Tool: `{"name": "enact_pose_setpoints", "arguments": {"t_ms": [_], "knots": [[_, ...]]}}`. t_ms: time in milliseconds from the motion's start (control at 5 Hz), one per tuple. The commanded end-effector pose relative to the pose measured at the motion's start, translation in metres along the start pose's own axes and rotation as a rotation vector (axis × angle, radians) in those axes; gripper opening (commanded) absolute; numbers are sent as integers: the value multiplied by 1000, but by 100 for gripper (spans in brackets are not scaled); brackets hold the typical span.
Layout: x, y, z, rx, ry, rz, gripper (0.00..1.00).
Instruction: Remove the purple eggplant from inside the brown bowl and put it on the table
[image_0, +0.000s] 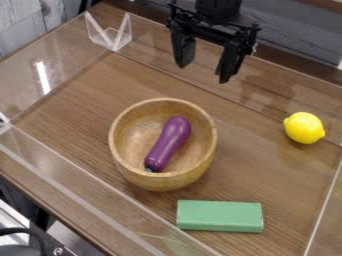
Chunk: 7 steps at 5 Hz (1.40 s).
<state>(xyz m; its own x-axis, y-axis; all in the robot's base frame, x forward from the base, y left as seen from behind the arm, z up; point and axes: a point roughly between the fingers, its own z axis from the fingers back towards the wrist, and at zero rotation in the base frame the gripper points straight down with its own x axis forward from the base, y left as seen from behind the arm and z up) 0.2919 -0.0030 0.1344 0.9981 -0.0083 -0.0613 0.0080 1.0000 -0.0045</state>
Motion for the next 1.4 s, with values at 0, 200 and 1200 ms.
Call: {"name": "enact_pose_setpoints", "arguments": {"t_ms": [0, 200, 1200], "knots": [[-13, -2, -9, -3, 23, -14, 100], [-33, -4, -22, -6, 30, -58, 100], [-51, 0, -60, 4, 45, -64, 100]]}}
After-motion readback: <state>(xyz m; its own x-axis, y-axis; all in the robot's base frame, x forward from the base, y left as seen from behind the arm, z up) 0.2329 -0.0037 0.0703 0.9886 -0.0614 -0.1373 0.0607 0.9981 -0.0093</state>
